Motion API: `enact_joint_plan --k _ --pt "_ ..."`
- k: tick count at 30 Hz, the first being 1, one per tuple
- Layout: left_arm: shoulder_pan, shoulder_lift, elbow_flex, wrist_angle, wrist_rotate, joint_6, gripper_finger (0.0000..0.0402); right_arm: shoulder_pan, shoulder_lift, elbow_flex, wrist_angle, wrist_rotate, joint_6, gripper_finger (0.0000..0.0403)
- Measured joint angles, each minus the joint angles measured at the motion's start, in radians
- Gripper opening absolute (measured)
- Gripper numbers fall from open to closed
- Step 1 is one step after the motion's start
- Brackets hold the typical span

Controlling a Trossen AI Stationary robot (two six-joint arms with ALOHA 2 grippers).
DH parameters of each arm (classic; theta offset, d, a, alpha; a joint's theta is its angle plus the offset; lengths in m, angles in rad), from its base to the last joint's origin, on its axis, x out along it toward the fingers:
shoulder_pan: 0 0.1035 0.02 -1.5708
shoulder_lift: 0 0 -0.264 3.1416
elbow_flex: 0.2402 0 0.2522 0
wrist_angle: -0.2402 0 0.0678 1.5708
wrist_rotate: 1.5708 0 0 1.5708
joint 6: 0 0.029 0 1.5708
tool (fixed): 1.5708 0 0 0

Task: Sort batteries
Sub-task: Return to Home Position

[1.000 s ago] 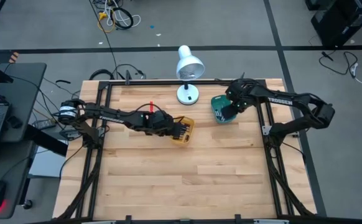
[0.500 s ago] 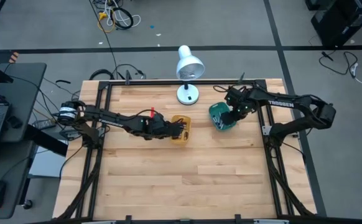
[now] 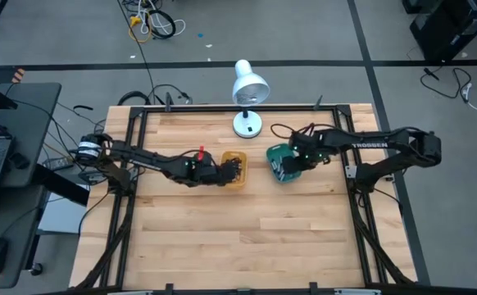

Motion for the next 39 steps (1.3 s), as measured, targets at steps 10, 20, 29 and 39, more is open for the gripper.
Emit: enact_joint_plan --k 10,20,29,39 --pt "-0.028 0.032 0.0 -0.015 -0.051 0.004 0.0031 0.168 0.0 0.0 0.177 0.057 0.265 0.0016" --pt "-0.042 0.116 0.003 0.113 0.019 -0.004 0.0031 0.266 0.025 -0.002 0.189 0.119 0.368 0.0017" --pt "-0.052 0.108 0.001 0.145 0.041 0.203 0.0031 0.345 0.033 -0.002 0.215 0.163 0.437 0.0034" --pt "-0.096 0.106 0.001 0.135 0.045 0.256 0.0031 0.36 0.033 -0.002 0.216 0.169 0.454 0.0039"
